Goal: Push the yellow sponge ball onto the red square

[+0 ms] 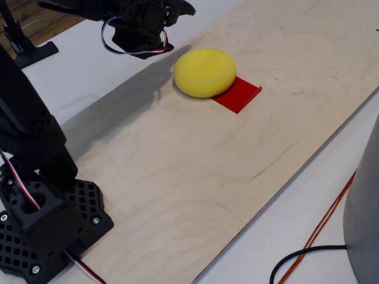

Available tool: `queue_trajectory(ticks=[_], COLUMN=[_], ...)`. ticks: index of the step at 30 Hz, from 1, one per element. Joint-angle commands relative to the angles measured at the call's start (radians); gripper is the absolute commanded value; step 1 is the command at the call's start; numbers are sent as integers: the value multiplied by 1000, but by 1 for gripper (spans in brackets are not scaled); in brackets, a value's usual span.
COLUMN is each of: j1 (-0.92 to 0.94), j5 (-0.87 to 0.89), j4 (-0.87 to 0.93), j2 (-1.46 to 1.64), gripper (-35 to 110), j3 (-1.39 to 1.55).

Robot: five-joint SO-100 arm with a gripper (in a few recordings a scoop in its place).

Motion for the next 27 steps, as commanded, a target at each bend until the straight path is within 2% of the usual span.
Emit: queue_trajectory(ticks=[1,27], j1=[2,100], j5=[9,-31], j4=[-8,-12], j2=[72,117], gripper=[30,30], j3=[17,109])
